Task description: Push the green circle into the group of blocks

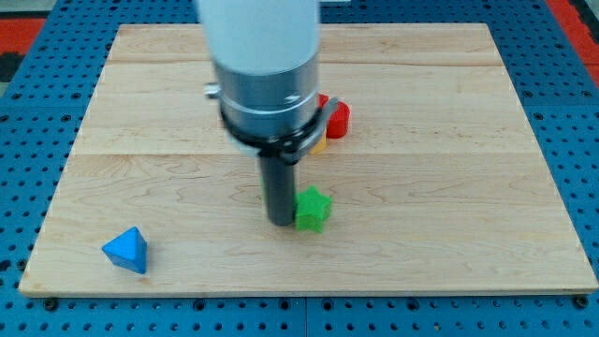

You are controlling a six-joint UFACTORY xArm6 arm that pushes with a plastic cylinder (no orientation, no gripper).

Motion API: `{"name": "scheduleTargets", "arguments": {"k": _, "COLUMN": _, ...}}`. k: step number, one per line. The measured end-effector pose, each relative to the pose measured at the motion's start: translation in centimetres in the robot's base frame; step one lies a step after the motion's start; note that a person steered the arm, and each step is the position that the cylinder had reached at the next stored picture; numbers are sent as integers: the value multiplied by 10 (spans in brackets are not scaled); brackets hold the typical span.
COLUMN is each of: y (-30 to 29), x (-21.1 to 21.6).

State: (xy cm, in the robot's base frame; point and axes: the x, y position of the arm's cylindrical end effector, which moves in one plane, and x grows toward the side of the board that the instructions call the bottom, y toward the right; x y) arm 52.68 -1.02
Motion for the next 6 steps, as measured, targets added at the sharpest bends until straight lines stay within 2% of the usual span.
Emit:
{"name": "scheduleTargets", "arguments": {"k": 1, "y": 17, "x": -28}}
{"name": "scheduleTargets", "arguments": {"k": 2, "y": 34, "x": 25}}
{"name": "scheduleTargets", "arguments": {"k": 3, "y": -29, "x": 29}}
{"name": "scheduleTargets", "arguments": {"k": 4, "y": -39, "x": -7}}
{"name": "scheduleTargets", "arguments": {"k": 5, "y": -35, "x": -21}}
{"name": "scheduleTargets", "arguments": {"k": 6, "y": -3, "x": -31}}
